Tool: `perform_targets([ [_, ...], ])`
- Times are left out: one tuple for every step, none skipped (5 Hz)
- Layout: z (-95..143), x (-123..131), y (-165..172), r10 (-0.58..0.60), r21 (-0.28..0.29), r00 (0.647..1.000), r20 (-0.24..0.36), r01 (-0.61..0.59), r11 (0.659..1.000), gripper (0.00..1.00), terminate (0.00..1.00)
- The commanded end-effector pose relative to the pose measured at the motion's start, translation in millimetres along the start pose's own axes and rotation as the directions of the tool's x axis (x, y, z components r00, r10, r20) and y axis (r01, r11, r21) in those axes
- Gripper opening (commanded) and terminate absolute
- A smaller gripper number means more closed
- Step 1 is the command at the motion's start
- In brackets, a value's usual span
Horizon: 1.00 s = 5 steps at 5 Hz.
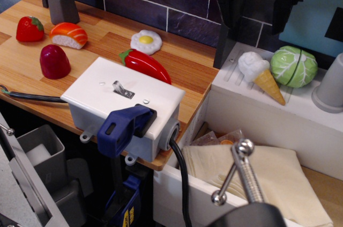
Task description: Move light switch to the right
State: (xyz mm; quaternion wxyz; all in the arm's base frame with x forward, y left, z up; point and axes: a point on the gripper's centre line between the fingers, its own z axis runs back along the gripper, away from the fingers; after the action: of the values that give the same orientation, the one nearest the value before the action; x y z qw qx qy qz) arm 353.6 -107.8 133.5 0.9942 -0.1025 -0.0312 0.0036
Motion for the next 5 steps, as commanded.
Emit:
perform_targets([
  [0,0,0,0.000,0.000,1.000,0.000,0.000,1.000,1.00,0.00],
  [8,-22,16,-0.007,0.002,1.000,-0.013,0.007,1.000,1.00,0.00],
  [20,-47,43,-0.017,0.022,0.999,-0.050,0.019,1.000,1.00,0.00],
  [28,-74,73,-0.019,0.029,0.998,-0.064,0.021,0.999,1.00,0.00],
  [24,-95,95,-0.038,0.042,0.996,-0.079,0.041,0.998,1.00,0.00],
])
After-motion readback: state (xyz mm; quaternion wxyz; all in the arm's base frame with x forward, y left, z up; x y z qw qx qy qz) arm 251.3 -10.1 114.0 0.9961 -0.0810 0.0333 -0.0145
